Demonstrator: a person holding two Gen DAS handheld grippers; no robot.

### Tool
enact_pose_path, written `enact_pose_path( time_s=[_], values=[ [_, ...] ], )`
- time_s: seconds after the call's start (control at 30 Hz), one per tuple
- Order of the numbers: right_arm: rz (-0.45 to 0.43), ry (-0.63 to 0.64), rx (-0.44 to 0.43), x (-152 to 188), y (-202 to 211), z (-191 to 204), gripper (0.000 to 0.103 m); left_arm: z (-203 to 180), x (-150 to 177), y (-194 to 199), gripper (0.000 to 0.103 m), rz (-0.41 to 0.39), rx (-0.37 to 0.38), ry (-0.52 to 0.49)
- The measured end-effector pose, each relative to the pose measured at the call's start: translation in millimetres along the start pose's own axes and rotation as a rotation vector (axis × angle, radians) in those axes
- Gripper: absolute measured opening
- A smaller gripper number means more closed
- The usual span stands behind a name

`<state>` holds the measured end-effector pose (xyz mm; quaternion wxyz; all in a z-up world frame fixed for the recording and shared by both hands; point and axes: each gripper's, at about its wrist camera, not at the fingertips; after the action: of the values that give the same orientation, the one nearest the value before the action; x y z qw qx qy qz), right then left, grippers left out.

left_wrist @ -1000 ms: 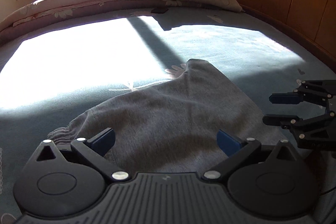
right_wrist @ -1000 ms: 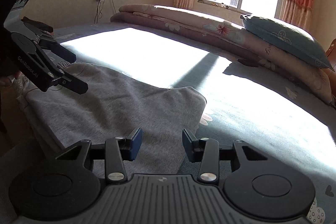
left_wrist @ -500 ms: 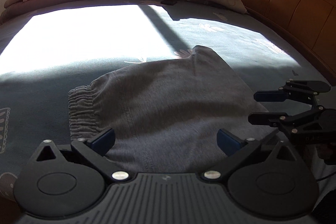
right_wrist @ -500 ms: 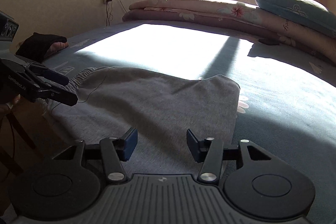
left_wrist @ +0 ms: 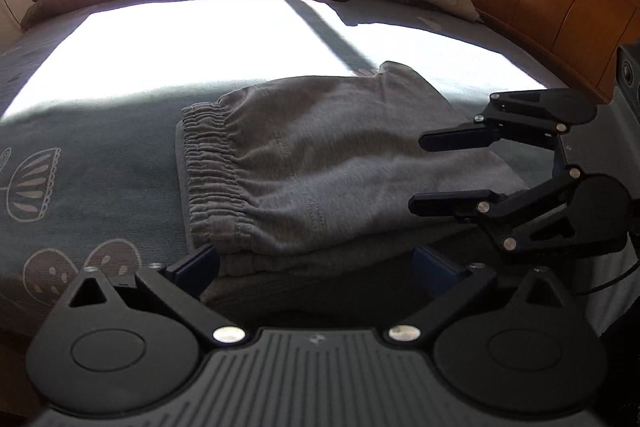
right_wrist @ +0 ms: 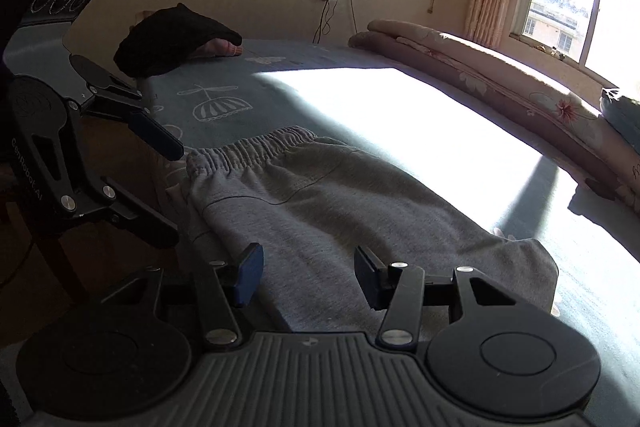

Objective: Fold clothes

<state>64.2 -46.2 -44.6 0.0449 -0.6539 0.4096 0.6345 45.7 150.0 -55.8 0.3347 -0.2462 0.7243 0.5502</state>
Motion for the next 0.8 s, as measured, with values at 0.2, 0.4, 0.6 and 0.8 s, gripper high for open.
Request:
enact_pose_path(
  time_s=[0.2, 0.4, 0.6, 0.8],
  values=[
    [0.051, 0.234, -0.078, -9.6, -30.5, 32.7, 0.041, 17.0, 12.9, 5.6, 0.102, 0.001, -0.027, 0.076],
    [0.078, 0.287, -0.099, -9.7, -33.1, 45.1, 0.007, 29.5, 11.7, 9.7, 0.102, -0.035, -0.019, 0.128],
    [0.118, 0.193, -0.139, -7.1, -33.0, 43.9, 0.012, 35.7, -5.0, 9.2, 0.102, -0.078, 0.006, 0.145],
    [0.085, 0.071, -0.053, -22.2, -2.3, 23.3, 0.053, 17.5, -38.4, -6.5, 0.102, -0.116, 0.062, 0.047]
  ],
)
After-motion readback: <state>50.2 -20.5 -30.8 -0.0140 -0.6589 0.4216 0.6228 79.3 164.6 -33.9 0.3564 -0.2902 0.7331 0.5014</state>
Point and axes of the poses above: each gripper's, at about its wrist camera, not at the fingertips, and y roughly against the way its jaws point, z to its left, x to its underside, and after that the axes turned 7 degrees about -z, right-handed
